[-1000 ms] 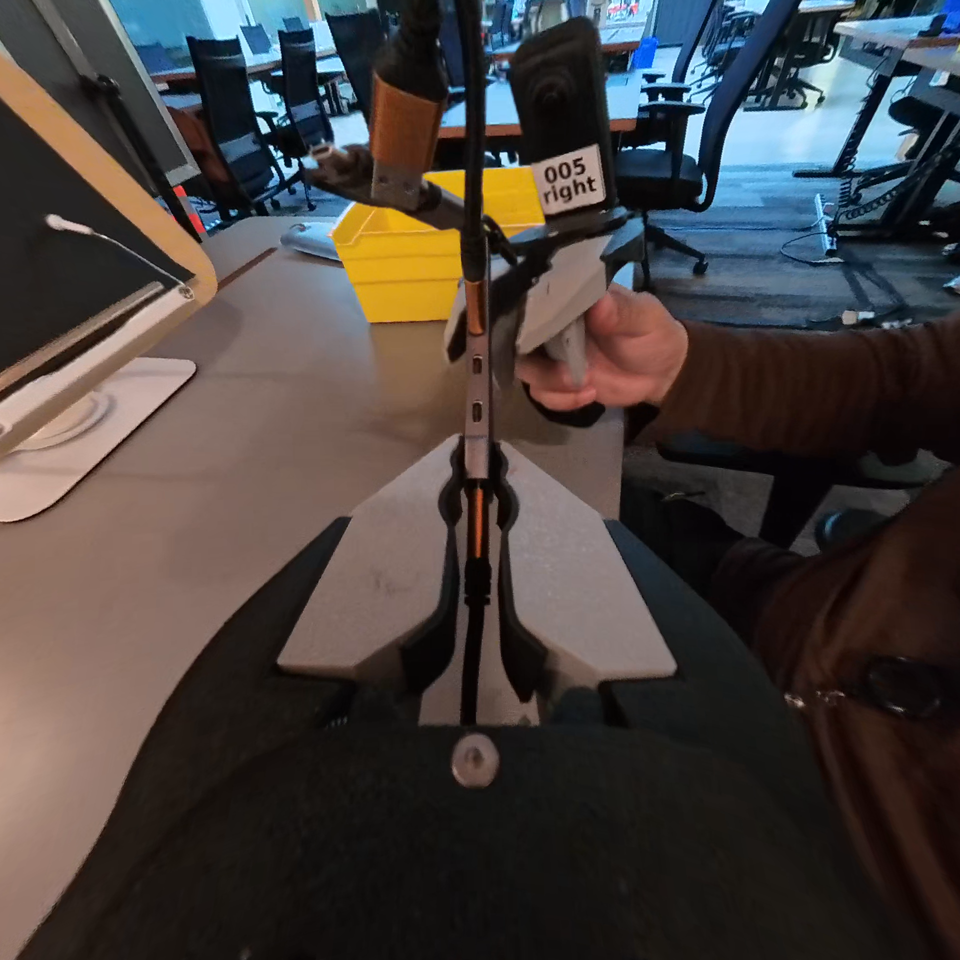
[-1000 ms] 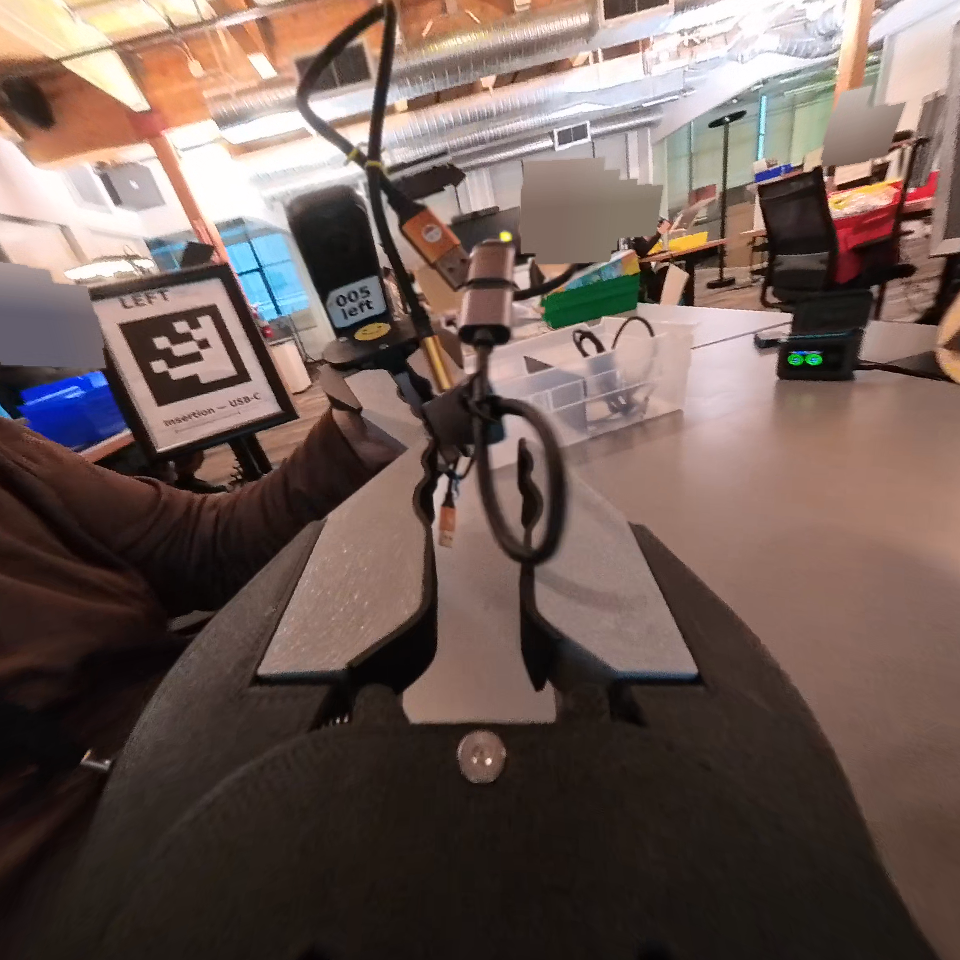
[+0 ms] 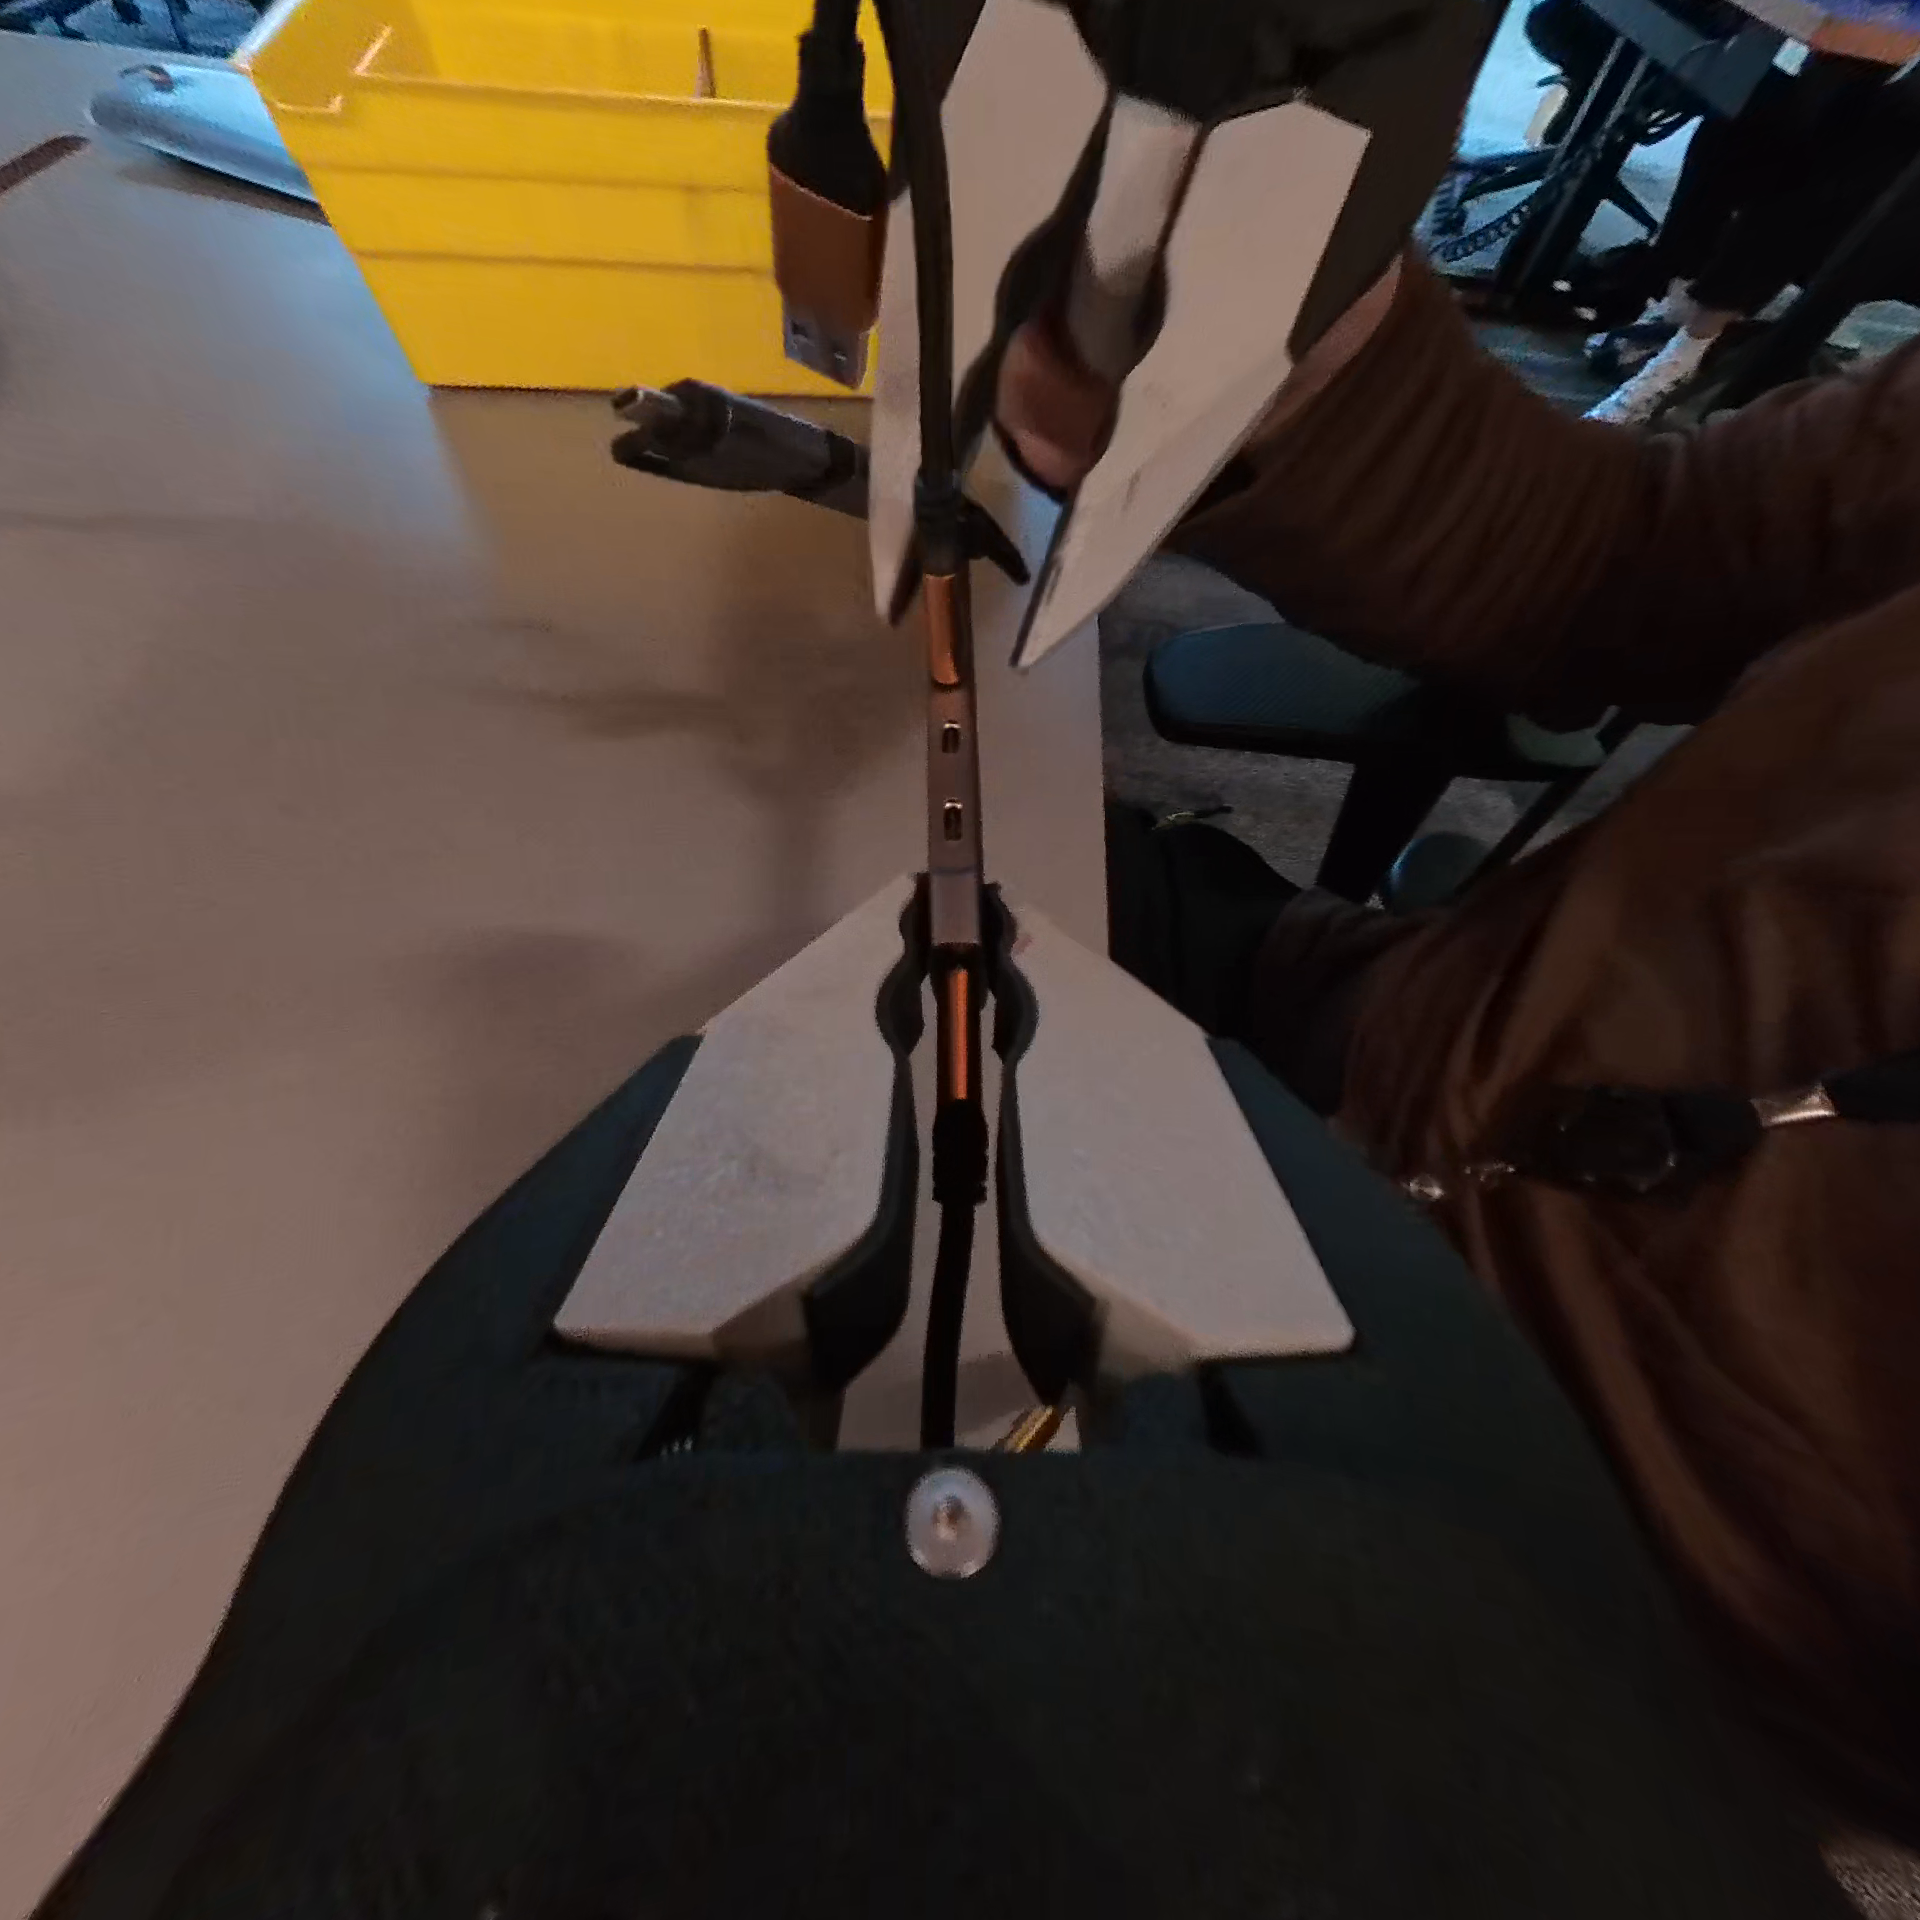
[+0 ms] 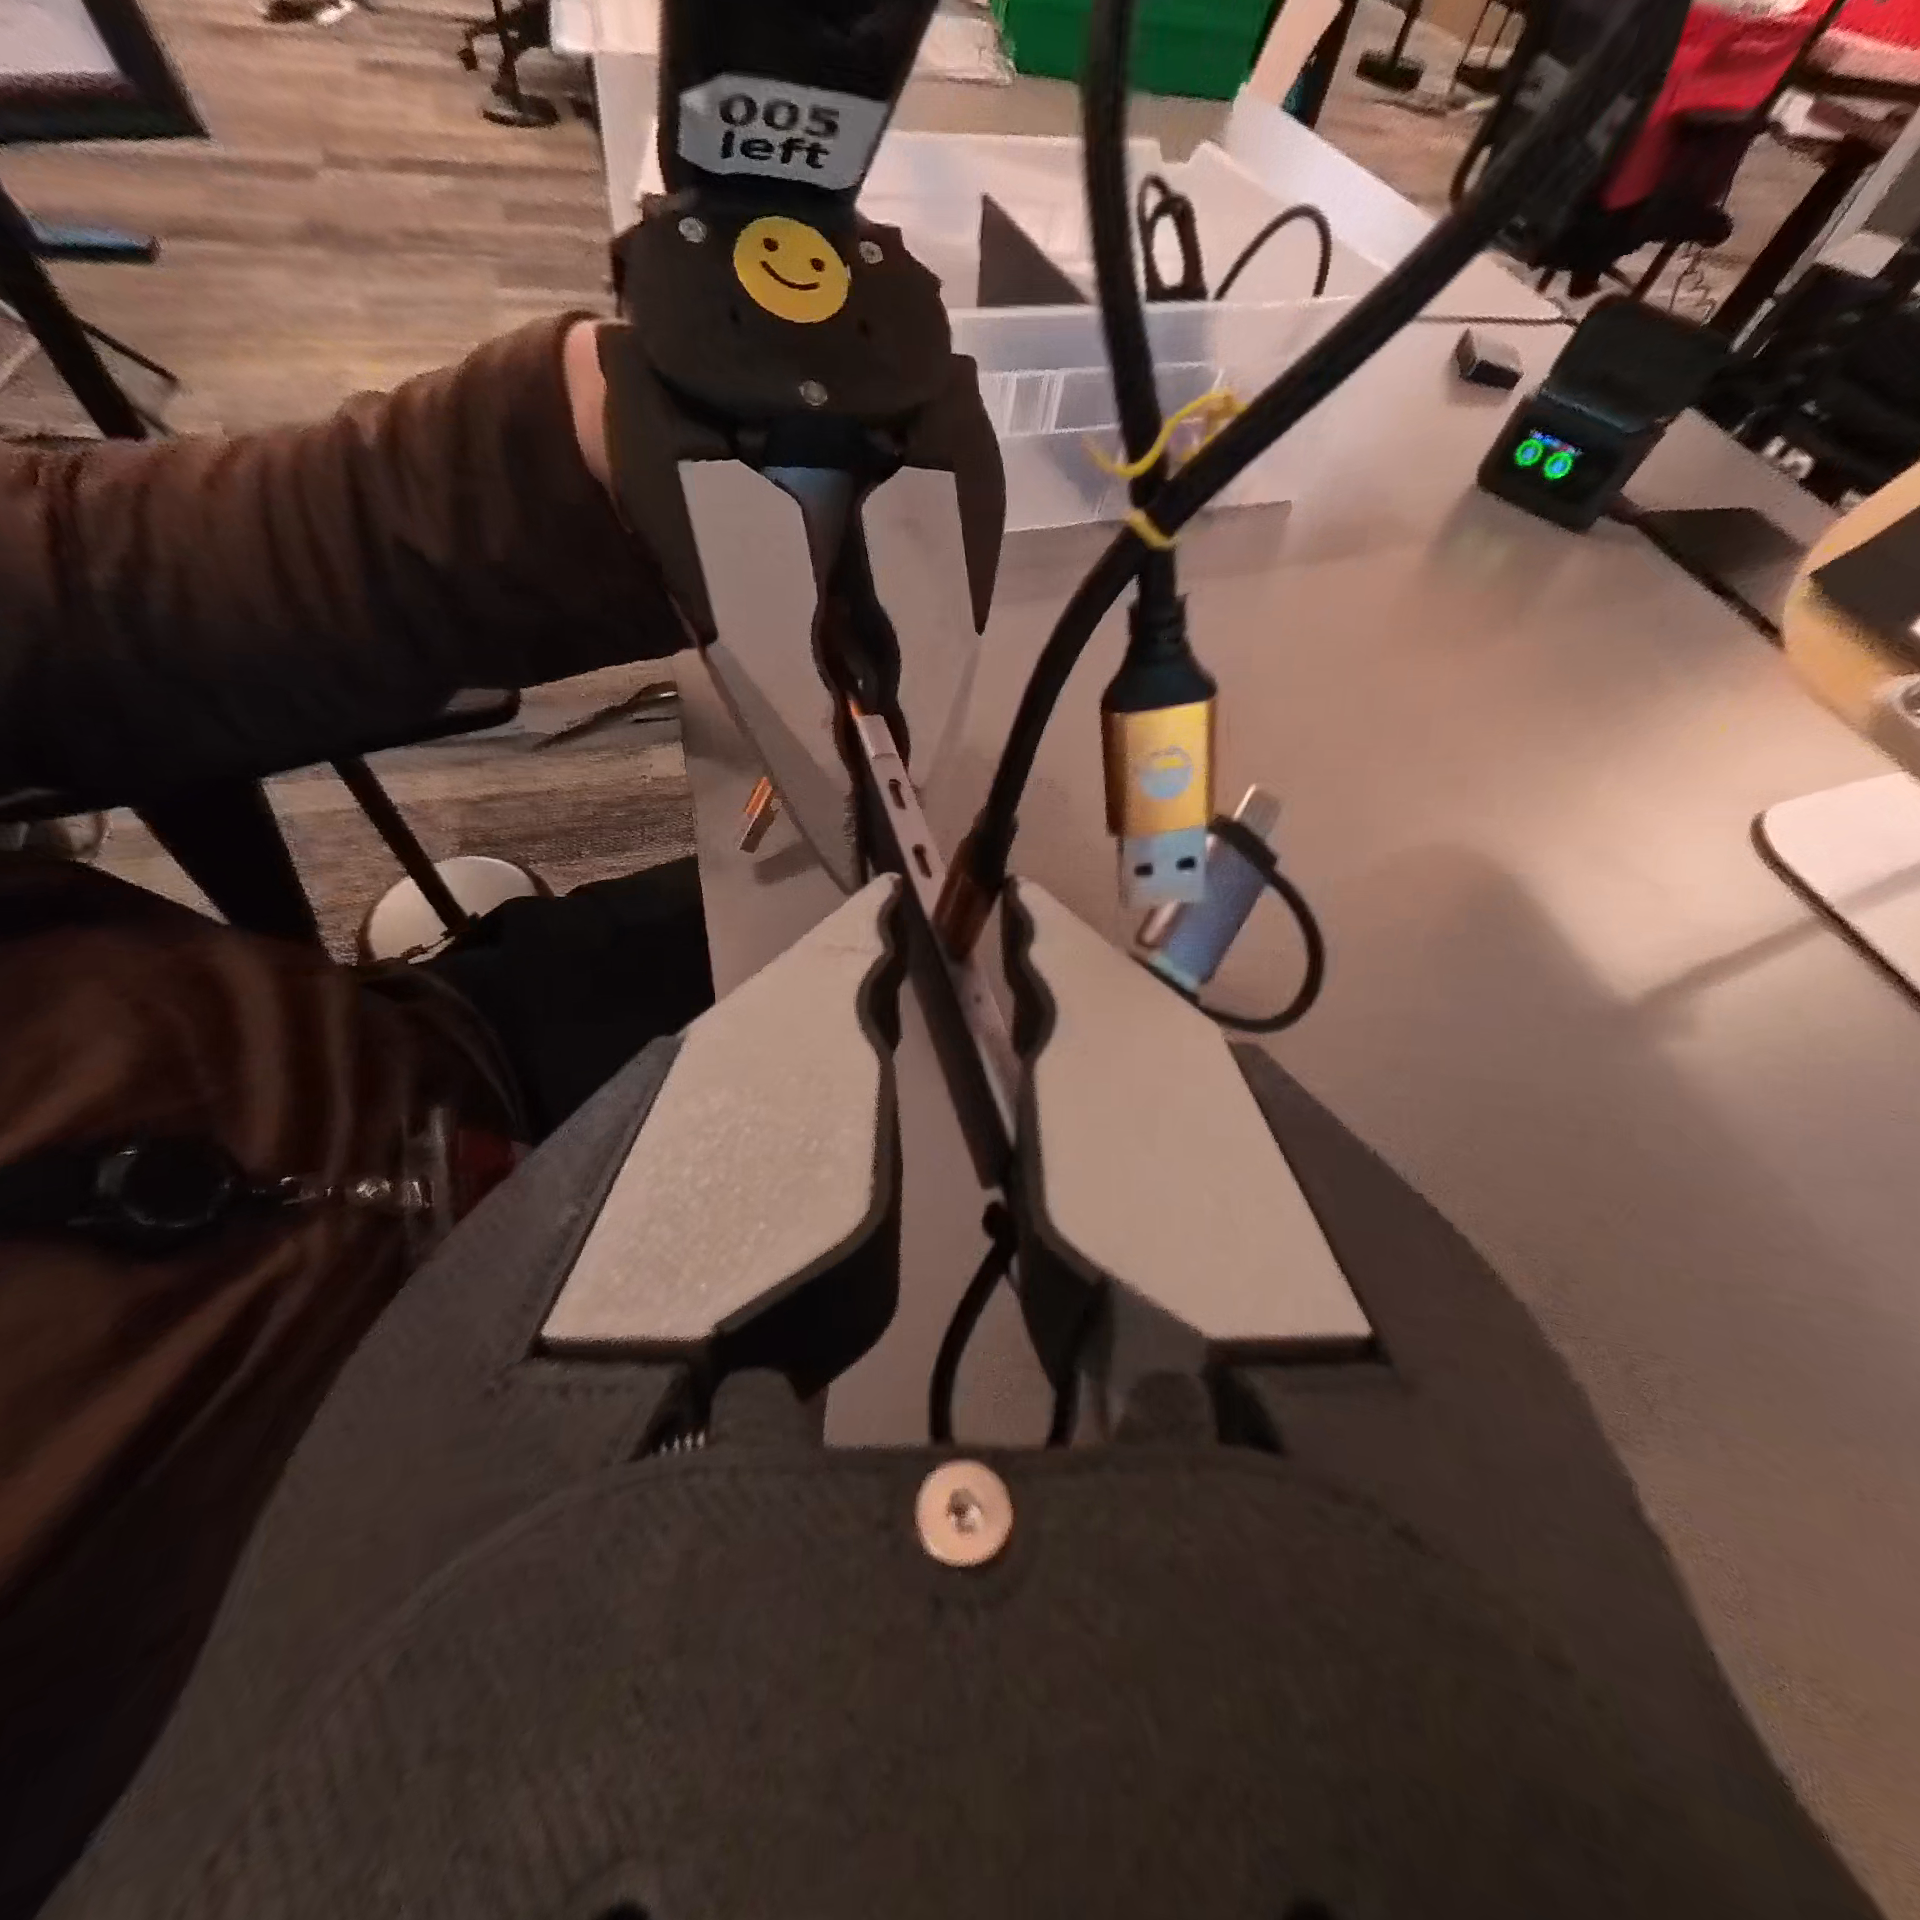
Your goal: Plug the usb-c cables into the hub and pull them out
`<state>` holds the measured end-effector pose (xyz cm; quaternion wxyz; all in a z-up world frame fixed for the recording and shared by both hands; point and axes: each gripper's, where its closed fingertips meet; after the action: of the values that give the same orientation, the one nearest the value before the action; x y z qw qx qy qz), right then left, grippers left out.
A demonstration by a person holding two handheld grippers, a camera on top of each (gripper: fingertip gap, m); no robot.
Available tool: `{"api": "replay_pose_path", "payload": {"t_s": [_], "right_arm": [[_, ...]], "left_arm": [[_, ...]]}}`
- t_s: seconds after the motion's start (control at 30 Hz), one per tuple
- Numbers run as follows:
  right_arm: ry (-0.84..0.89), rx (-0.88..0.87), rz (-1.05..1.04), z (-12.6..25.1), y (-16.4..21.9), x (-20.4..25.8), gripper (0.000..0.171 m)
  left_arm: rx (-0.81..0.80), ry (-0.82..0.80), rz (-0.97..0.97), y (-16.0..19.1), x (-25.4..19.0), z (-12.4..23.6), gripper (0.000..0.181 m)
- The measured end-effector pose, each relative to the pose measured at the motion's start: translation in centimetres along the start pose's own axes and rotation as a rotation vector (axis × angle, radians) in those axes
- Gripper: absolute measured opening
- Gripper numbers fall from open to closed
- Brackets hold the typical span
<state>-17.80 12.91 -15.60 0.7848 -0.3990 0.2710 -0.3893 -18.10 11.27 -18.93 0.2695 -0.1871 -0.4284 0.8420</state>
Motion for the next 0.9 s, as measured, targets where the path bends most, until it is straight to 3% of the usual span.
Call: {"api": "replay_pose_path", "payload": {"t_s": [0.17,0.4,0.8,0.9], "right_arm": [[-0.048,0.012,-0.041,-0.4,0.8,-0.1,0.006],[-0.078,0.059,-0.050,-1.7,1.6,0.2,0.005],[-0.134,-0.053,-0.034,-0.5,0.5,0.6,0.004],[-0.099,-0.009,0.015,-0.1,0.9,0.6,0.006]], "left_arm": [[0.014,-0.019,-0.011,0.2,0.3,-0.4,0.006],[0.200,-0.268,-0.143,1.1,1.3,-1.9,0.012],[0.133,-0.182,-0.149,0.0,0.6,-1.9,0.007],[0.092,-0.131,-0.122,-0.2,0.4,-2.0,0.007]]}}
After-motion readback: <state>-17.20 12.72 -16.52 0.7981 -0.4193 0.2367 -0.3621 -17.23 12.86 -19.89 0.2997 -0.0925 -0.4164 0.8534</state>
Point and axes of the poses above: each gripper's, where its closed fingertips meet, z back along the fingers, y out of its underside, x = y × z across the jaws, and after that the axes turned 8 degrees about x, right-handed
